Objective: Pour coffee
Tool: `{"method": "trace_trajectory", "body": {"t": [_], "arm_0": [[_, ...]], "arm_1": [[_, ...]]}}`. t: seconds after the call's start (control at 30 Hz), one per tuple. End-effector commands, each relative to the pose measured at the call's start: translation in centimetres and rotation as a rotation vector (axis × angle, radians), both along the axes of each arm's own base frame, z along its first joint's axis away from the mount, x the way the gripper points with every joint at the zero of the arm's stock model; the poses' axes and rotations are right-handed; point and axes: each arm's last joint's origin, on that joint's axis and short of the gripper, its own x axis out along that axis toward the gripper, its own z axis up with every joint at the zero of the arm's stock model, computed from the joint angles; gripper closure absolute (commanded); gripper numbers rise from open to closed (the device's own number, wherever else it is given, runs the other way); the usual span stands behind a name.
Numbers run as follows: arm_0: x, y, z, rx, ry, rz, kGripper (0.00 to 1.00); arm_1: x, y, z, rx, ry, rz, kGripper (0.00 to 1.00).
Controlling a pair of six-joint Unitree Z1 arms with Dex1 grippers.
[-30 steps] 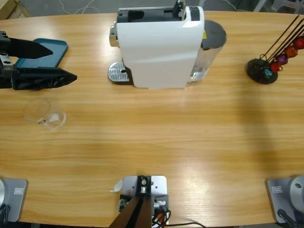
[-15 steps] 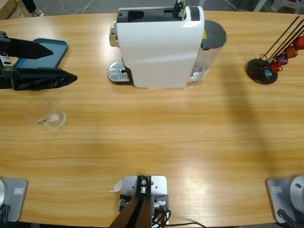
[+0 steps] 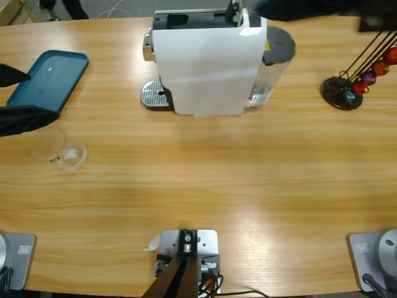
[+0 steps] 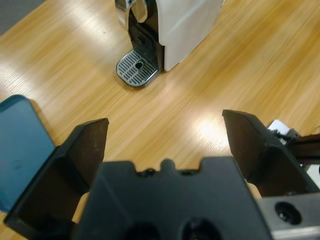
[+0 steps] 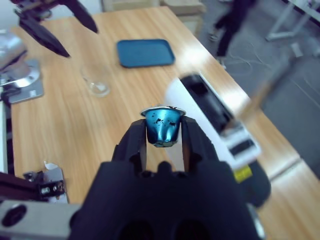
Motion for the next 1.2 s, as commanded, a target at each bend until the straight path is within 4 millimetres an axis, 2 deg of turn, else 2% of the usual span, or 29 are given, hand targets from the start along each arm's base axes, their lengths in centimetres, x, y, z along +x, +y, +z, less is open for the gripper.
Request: {"method": "trace_trajectory", "body": {"t": [0.03, 0.17, 0.23, 0.37, 0.53, 1.03, 1.2], "arm_0": [[-1.2, 1.3, 0.3, 0.04, -0.021, -0.022, 0.018], [-1.1, 1.2, 0.1, 0.049, -0.014, -0.024, 0.018], [-1.1, 1.1, -0.1, 0.054, -0.009, -0.025, 0.018], [-1.0, 1.0, -0.3, 0.061, -0.004, -0.023, 0.018], [-0.6, 0.7, -0.4, 0.068, 0.006, -0.023, 0.018], [-0.5, 0.6, -0.3, 0.069, 0.005, -0.026, 0.018], [-0.4, 0.5, -0.3, 0.071, 0.006, -0.022, 0.018]], "arm_1": [[6.0, 9.0, -2.7, -0.201, 0.016, 0.205, 0.782], [8.4, 11.5, -3.0, -0.238, -0.013, 0.246, 0.782], [9.7, 12.0, -3.2, -0.246, -0.032, 0.246, 0.782], [12.1, 11.8, -3.5, -0.281, -0.087, 0.209, 0.782], [14.2, 10.3, -4.0, -0.312, -0.102, 0.148, 0.782], [15.6, 9.9, -5.9, -0.372, -0.111, 0.14, 0.782], [15.9, 9.5, -7.1, -0.385, -0.076, 0.143, 0.782]]}}
